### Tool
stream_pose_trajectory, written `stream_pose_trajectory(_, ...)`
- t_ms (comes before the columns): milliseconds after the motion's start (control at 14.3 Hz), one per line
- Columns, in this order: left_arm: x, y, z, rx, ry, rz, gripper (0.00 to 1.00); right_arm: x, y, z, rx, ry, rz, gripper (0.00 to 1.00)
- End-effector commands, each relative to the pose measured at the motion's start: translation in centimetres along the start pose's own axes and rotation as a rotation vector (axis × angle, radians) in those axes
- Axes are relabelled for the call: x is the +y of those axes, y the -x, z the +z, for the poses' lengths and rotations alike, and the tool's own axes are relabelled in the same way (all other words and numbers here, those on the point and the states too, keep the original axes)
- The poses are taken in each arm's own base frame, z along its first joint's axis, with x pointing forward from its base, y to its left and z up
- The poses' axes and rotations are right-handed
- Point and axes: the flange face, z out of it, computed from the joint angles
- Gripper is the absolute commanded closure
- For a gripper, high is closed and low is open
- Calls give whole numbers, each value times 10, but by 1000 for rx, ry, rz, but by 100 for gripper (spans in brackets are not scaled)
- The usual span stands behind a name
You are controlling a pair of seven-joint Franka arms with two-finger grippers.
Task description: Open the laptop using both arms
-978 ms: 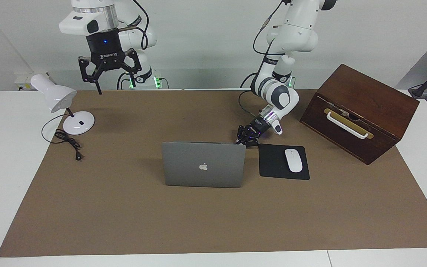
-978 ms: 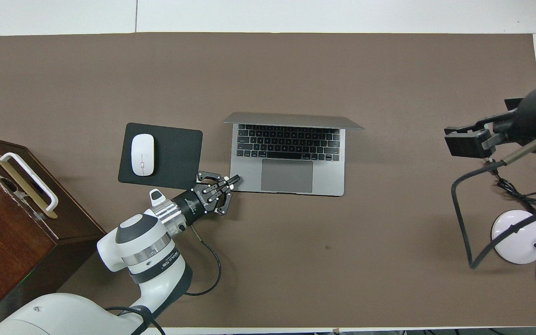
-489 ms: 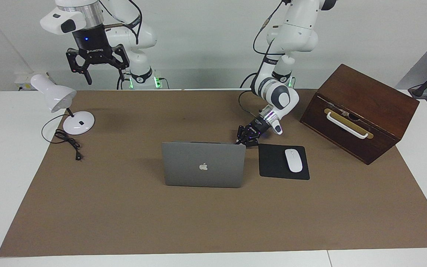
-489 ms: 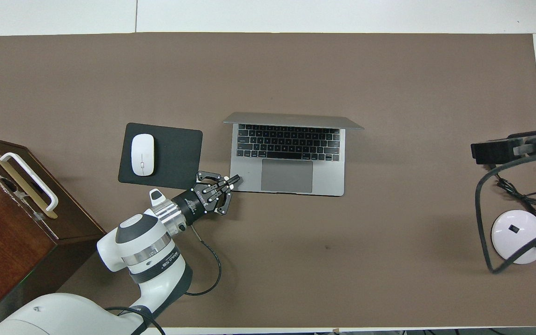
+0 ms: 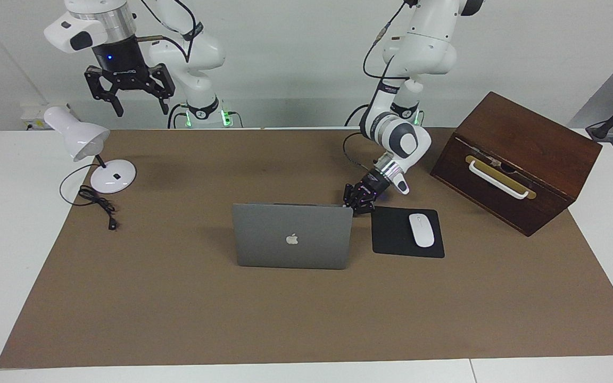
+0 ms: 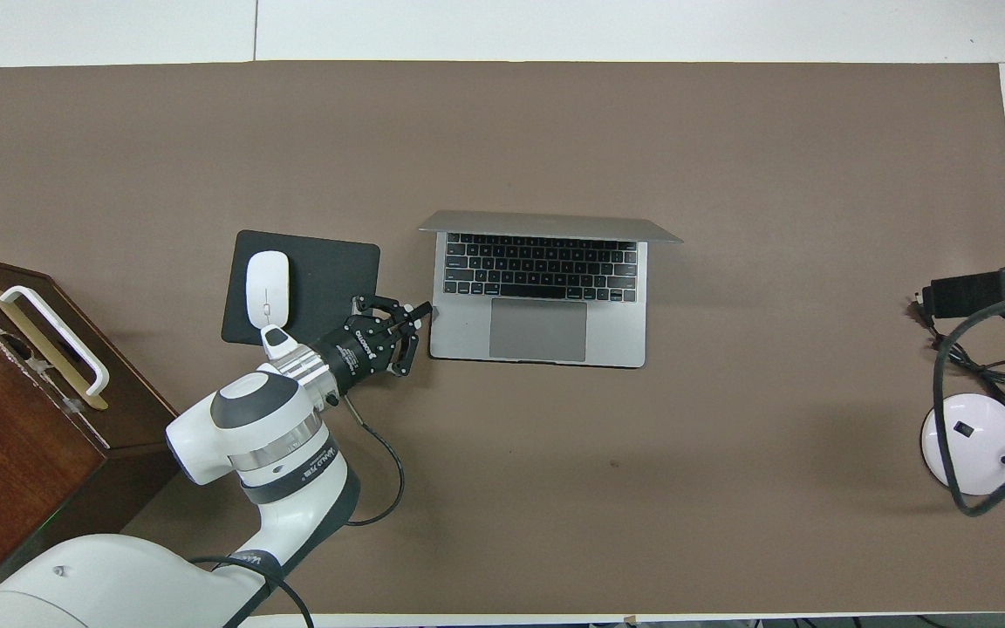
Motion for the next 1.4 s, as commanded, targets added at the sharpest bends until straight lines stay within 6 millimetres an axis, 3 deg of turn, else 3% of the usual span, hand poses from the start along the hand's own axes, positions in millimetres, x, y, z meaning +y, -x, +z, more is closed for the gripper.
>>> stream_pose_trajectory(0, 31, 21, -7, 48, 36, 102, 100, 8, 10, 2, -18, -23, 41, 0)
stream_pose_trajectory(349, 79, 66, -41, 160, 112, 314, 100, 23, 6, 14, -33, -20, 58, 0)
stream_pose_trajectory(559, 101, 80, -53, 193, 119, 442, 100, 26, -1, 26, -47, -17, 65, 0)
stream_pose_trajectory(978, 184, 75, -112, 318, 182, 694, 100, 32, -18, 29, 14, -13, 47, 0)
stream_pose_trajectory(1117, 226, 66, -140, 364, 234, 734, 100, 30, -27, 28, 43, -59, 42, 0)
stream_pose_trajectory(1327, 264, 63, -161, 429, 234, 861, 100, 31, -38, 26, 62, -66, 43, 0)
